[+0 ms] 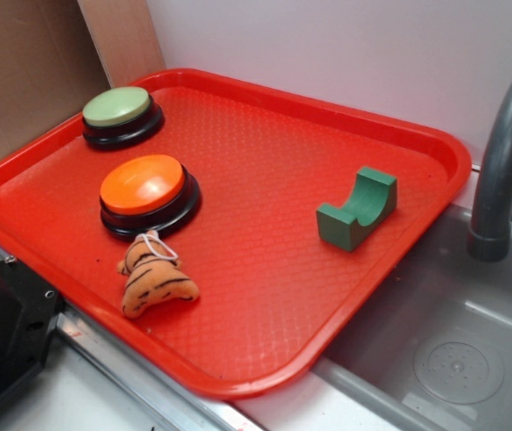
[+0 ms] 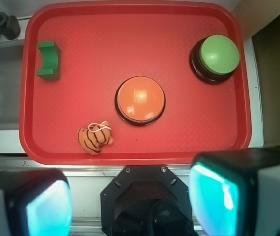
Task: Push the green button.
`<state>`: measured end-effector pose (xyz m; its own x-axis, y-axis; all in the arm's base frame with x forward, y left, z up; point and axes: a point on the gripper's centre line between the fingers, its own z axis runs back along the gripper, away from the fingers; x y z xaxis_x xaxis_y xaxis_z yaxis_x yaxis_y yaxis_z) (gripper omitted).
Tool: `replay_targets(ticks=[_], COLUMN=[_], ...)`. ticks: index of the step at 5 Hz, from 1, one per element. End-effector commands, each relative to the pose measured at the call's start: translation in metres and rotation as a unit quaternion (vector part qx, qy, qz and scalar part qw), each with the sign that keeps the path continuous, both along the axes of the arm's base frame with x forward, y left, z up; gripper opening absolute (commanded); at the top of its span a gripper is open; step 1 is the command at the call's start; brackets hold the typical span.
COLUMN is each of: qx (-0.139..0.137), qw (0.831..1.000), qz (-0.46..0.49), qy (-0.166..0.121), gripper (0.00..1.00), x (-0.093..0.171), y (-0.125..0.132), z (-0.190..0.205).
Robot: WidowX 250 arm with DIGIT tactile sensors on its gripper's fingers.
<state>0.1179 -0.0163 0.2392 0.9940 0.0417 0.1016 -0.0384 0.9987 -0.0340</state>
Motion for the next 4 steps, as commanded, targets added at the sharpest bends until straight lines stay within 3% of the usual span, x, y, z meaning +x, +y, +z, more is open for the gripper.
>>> replay_targets(ticks=[1,2,3,4], qx=[0.0,0.033,0.048,0.055], qw=[1.0,0.993,0.978,0.961], qz=[0.0,0.114,0.199,0.272], qy=[0.0,0.026,0.026,0.011], gripper=[1.0,1.0,1.0,1.0], x=[0.0,0.05,0.091,0.112], y=[0.0,0.05,0.092,0.13], z=[0.0,-0.05,-0.074,-0.101])
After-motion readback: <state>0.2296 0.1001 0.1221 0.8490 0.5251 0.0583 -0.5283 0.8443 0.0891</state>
